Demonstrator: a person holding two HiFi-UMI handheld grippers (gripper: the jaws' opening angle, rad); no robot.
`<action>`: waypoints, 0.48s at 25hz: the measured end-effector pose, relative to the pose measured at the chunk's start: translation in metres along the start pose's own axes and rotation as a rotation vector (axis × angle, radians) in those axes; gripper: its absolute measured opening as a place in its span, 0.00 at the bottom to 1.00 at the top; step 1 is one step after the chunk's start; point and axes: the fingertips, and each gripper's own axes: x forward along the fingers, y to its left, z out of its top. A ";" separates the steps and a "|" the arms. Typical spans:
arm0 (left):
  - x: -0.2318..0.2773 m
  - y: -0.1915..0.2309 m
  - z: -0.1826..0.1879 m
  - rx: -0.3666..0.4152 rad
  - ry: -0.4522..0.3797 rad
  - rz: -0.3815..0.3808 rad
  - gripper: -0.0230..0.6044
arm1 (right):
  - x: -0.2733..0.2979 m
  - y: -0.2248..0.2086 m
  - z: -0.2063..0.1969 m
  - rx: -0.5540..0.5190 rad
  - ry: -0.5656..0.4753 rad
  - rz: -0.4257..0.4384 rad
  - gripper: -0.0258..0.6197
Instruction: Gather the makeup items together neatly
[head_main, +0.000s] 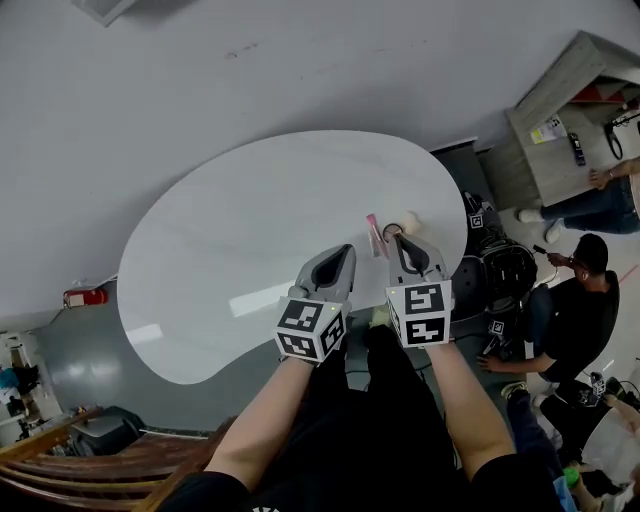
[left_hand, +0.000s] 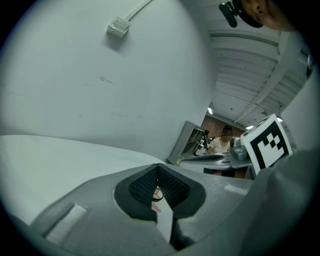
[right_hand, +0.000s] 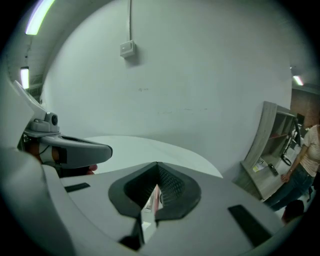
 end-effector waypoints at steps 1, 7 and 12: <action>-0.003 -0.005 0.006 0.005 -0.009 -0.006 0.05 | -0.006 -0.001 0.007 -0.002 -0.018 0.003 0.06; -0.030 -0.036 0.045 0.043 -0.062 -0.087 0.05 | -0.043 0.007 0.049 0.020 -0.105 -0.014 0.06; -0.062 -0.050 0.081 0.062 -0.125 -0.159 0.05 | -0.078 0.021 0.081 0.028 -0.187 -0.057 0.06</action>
